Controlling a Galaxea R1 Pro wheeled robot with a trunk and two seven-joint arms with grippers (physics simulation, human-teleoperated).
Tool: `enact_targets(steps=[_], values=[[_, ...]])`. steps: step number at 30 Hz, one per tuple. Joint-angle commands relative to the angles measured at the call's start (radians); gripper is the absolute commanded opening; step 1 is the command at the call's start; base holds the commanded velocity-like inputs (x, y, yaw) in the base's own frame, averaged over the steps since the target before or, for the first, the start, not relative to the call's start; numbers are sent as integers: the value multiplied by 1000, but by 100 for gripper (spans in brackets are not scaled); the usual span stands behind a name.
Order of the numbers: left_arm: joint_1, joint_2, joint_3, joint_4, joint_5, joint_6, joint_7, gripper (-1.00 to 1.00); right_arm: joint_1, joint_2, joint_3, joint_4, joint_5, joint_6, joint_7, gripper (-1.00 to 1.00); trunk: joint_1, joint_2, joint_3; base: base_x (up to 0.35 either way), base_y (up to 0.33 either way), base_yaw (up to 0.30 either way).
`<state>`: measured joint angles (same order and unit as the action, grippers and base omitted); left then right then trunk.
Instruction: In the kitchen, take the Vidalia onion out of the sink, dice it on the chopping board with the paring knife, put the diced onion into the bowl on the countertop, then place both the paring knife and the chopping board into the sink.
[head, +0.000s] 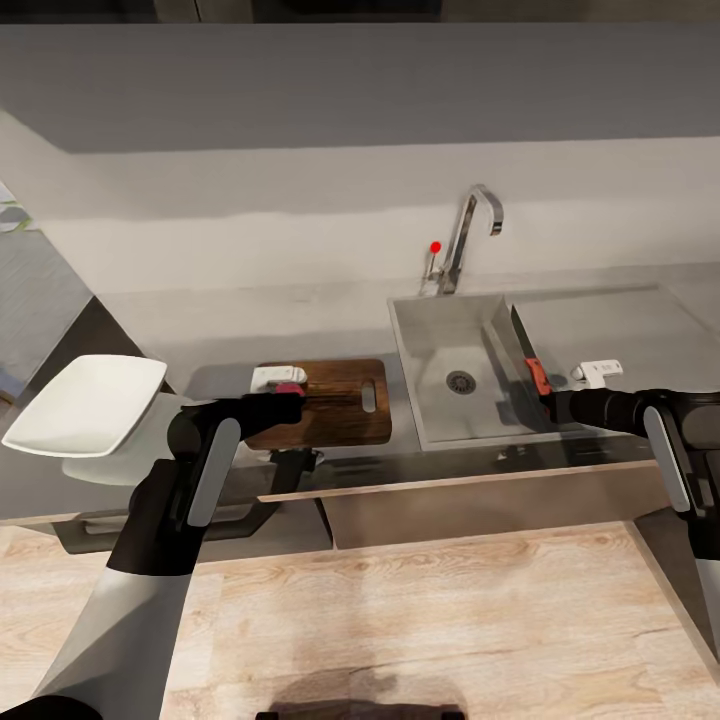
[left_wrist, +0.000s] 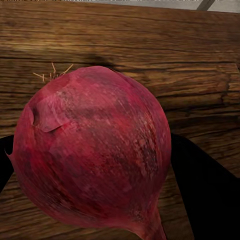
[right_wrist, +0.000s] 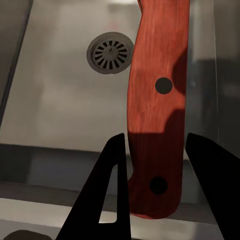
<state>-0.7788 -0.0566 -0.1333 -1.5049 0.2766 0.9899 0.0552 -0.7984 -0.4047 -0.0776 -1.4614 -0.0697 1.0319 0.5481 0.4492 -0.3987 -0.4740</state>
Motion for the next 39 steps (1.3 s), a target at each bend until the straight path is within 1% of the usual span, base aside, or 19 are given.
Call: enact_targets(steps=[1, 14, 15, 33, 39], values=[[0, 0, 0, 5, 7, 4, 7, -100, -1, 0, -1, 0, -7, 7, -2, -100, 1, -1, -2, 0, 0, 0], [0, 0, 0, 15, 7, 4, 7, -100, -1, 0, -1, 0, -7, 7, -2, -100, 1, -1, -2, 0, 0, 0], [0, 0, 0, 16, 7, 4, 7, 100, -1, 0, -1, 0, -7, 7, -2, -100, 1, -1, -2, 0, 0, 0], [0, 0, 0, 16, 7, 4, 8, 100, -1, 0, -1, 0, -7, 7, -2, -100, 1, -1, -2, 0, 0, 0], [0, 0, 1, 2, 7, 4, 7, 100, -1, 0, -1, 0, -7, 7, -2, -100, 1, -1, -2, 0, 0, 0]])
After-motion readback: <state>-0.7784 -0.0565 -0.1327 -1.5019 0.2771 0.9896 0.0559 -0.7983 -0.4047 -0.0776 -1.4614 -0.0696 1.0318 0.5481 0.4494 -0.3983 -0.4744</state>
